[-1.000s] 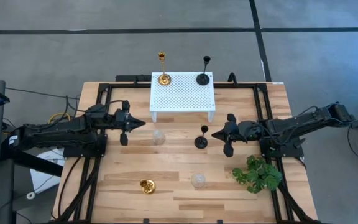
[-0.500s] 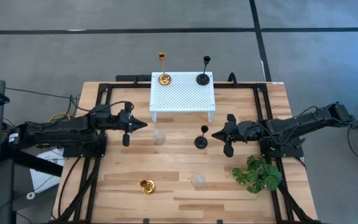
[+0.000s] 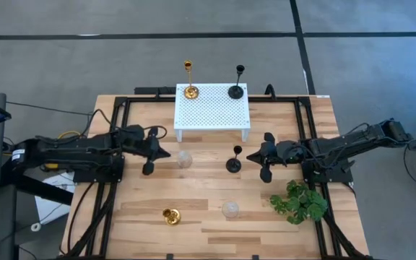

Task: Pick & Place candle stick holders
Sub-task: Put the top transparent candle holder on the shelf

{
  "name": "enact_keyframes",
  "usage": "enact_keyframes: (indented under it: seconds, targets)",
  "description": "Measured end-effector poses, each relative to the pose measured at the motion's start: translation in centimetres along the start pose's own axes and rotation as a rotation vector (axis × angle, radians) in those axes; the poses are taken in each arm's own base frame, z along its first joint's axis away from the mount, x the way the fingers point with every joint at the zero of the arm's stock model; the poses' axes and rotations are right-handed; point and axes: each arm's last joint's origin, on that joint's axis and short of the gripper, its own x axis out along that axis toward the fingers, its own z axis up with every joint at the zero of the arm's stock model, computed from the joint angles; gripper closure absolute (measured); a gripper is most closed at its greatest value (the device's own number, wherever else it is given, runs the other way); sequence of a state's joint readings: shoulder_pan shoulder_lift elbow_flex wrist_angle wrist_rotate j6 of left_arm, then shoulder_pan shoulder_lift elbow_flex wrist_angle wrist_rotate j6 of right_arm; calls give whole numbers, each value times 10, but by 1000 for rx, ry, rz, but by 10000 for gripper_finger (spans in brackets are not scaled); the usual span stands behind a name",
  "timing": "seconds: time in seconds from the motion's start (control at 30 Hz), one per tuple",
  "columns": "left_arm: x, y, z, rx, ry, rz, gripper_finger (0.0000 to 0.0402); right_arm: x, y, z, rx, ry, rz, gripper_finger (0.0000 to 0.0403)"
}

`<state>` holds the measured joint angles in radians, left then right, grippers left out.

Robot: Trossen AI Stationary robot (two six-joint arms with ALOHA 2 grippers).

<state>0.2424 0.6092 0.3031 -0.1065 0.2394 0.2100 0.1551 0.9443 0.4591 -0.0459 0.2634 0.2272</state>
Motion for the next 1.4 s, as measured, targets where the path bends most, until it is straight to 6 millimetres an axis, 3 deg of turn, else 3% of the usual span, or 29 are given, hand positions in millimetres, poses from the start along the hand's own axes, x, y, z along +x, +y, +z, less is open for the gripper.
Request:
enact_keyframes:
  seconds: [0.13,0.57,1.07,1.4]
  targets:
    - [0,-1,-6,4,-6,3,396,0,0,0,0,-1,0,403]
    - [12,-8,-55,-6,-157,59,398,0,0,0,2,-4,0,403]
    - [12,-9,-54,-40,-191,30,394,0,-1,1,-23,-11,-29,403]
    - [12,-9,-53,-88,-196,26,304,1,-7,2,-9,-12,-58,403]
